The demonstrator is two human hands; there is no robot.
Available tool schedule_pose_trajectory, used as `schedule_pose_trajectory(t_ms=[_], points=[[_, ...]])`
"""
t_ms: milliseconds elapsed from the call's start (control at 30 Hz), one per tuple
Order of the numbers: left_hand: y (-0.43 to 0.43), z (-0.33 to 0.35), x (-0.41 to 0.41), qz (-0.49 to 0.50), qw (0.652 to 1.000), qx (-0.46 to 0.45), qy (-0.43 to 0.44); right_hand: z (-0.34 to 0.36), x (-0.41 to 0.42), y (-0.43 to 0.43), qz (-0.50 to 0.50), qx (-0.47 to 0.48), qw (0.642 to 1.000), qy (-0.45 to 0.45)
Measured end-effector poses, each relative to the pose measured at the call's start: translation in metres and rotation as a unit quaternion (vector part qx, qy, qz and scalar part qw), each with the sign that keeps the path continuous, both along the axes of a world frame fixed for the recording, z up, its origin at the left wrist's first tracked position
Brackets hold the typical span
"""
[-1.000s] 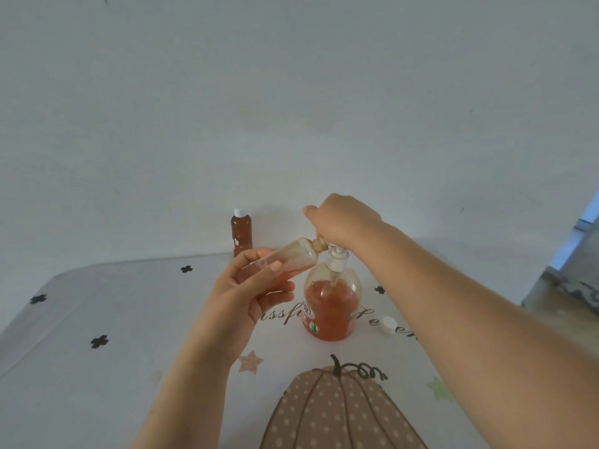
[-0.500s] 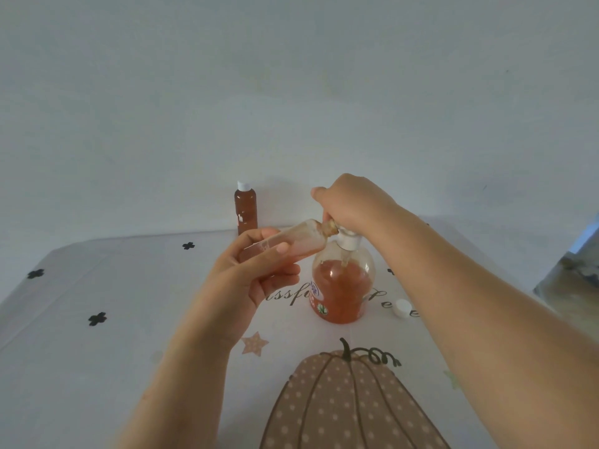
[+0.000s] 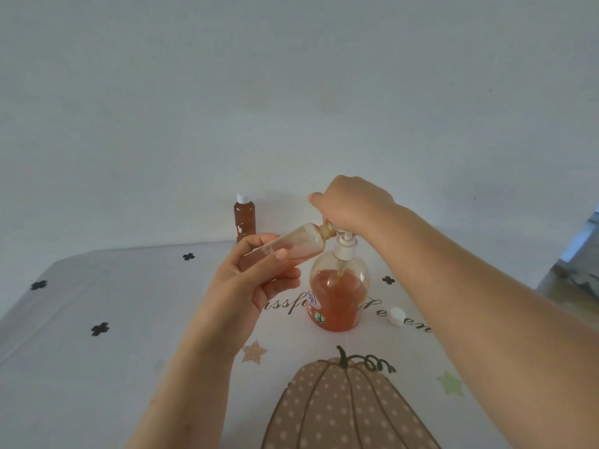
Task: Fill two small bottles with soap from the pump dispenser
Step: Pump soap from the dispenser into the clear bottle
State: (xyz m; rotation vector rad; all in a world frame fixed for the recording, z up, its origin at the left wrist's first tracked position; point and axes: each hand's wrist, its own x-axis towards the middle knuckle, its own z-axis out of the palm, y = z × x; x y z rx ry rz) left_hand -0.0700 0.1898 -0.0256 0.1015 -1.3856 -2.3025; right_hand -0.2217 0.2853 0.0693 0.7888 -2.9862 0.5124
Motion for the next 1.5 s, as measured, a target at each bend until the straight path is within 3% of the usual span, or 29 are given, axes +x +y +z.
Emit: schedule_pose_trajectory(t_ms=[100,300,767,1167,1367,1500], points=[[0.0,0.001,0.001,-0.002,1.0,-0.004,0.003,0.004,0.003,-0.002,-0.007,0.026,0.999,0.028],[-0.001,0.0,0.001,-0.001,1.0,0.002,-0.004,0.0,0.005,-0.003,-0.01,-0.019,0.999,-0.038],[-0.007,-0.007,-0.004,-0.002,1.0,-0.015,-0.023,-0.021,-0.006,-0.006,-0.009,-0.067,0.995,-0.07],[-0.003,-0.003,0.0,0.001,1.0,-0.016,-0.011,-0.01,0.005,0.001,-0.015,-0.062,0.996,-0.055],[0.0,0.001,0.002,-0.002,1.0,-0.002,-0.004,0.003,0.008,0.003,-0.021,-0.017,1.0,0.001],[-0.001,0.001,0.003,0.003,1.0,0.002,-0.008,0.002,0.009,0.0,-0.027,-0.018,0.999,-0.025]])
